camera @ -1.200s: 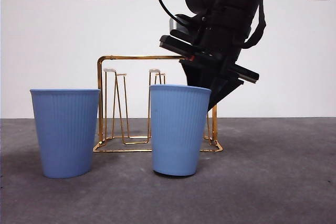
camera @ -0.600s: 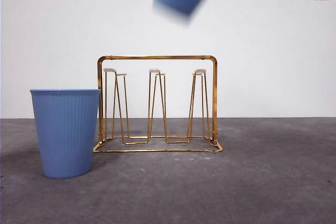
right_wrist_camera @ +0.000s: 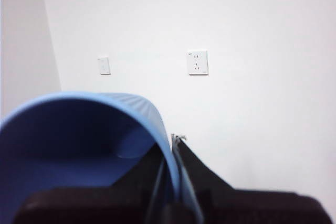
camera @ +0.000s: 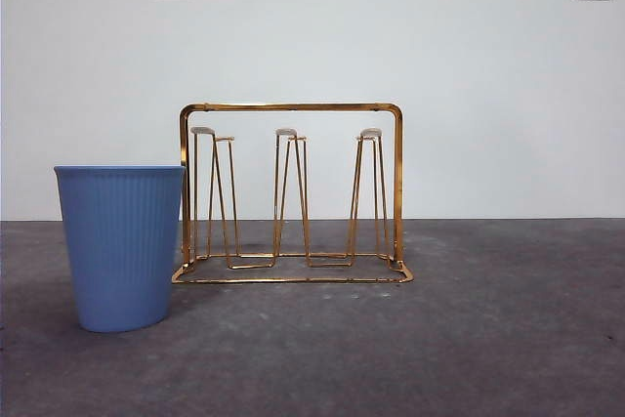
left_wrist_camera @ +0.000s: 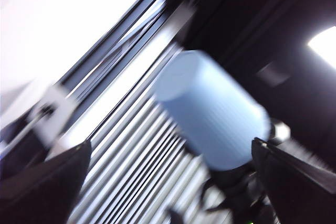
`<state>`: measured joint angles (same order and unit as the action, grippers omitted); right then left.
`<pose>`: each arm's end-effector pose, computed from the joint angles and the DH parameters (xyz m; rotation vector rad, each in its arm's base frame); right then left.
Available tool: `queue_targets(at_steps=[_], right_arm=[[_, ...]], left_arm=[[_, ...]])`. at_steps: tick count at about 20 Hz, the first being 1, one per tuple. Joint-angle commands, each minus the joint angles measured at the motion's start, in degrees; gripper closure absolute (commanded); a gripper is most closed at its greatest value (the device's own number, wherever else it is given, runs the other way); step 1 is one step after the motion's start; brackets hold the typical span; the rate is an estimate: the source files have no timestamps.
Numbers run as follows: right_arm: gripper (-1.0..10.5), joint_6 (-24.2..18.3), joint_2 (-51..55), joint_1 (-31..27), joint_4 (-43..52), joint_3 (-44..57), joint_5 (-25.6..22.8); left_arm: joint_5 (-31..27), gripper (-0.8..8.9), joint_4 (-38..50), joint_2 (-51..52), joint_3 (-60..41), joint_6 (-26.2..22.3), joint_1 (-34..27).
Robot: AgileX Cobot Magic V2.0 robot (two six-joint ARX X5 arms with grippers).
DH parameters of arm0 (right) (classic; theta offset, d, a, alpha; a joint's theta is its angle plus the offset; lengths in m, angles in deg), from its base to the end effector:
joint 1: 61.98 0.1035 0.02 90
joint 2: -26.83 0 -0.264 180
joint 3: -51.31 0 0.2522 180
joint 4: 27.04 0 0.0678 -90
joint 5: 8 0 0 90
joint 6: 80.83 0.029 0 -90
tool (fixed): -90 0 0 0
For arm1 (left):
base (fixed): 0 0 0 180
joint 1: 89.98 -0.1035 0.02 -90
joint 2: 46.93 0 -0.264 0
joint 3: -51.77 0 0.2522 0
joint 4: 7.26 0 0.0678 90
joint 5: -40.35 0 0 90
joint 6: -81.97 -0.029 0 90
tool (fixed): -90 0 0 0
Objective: Pick up cup 1,put cup 1 in the cup rack,pick up cup 2,put cup 2 in the cup rack
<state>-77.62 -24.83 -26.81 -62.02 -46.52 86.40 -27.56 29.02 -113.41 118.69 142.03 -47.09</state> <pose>0.1015 0.0743 0.5113 0.1065 -0.1728 0.6938 0.1704 -0.1732 0.4041 -1.0161 -0.0296 -1.3471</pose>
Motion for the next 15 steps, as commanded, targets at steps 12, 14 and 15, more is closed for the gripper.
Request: queue_targets(at_steps=[12, 14, 15], right_arm=[[9.6, -0.3, -5.2, 0.1, 1.3, 0.6, 5.7], [9.6, -0.3, -6.0, 0.1, 0.5, 0.6, 5.7], [9.6, -0.3, -6.3, 0.1, 0.1, 0.6, 5.7]], left_arm=[[-12.0, 0.63, 17.6, -12.0, 1.2, 4.2, 6.3], [-12.8, 0.63, 19.7, -12.3, 1.4, 4.2, 6.3], [-13.3, 0.63, 20.3, -12.3, 1.4, 4.2, 6.4]])
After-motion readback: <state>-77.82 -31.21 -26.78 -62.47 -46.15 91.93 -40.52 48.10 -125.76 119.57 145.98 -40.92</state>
